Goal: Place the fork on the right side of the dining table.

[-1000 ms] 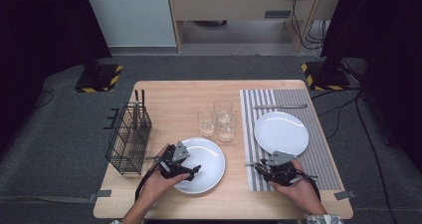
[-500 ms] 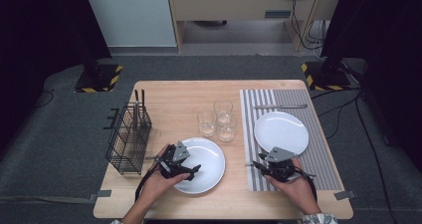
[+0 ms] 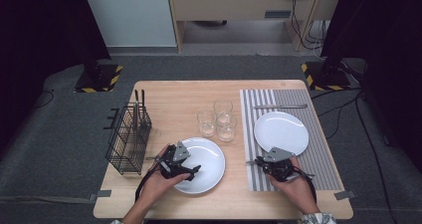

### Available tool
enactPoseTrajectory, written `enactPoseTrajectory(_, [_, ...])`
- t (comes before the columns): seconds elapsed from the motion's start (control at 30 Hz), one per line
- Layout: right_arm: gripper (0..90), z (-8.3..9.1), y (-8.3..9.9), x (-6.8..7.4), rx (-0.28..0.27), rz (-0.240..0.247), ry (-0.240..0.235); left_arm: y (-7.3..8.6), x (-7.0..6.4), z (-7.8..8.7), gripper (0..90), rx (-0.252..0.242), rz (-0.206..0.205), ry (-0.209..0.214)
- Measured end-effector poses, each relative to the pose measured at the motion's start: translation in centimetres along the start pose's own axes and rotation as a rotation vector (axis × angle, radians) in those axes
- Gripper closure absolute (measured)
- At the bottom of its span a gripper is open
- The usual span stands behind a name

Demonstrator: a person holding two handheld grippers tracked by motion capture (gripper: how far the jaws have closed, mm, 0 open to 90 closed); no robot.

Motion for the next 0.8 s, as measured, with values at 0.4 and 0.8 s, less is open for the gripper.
enactPoseTrajectory(0.4, [79.4,-0.2,0.7,-1.6,0.014,-0.106,0.018,0.0,0.0,0.0,13.5,0.000,0.002,0.002])
enactPoseTrajectory(0.8, [73.0,-0.2,0.6,-1.6,0.003,-0.120,0.010,-0.1,0.0,0.1,13.5,-0.002,0.003,0.001])
Point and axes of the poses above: each handheld gripper's, and its own axes: z roughly backward along the jaws, y roughly out of its underside, x roughly to its left, the point moved 5 cm from there along -z, roughly forward along the jaws, and after that the axes turned 10 degrees about -y, right-handed, at the moved point
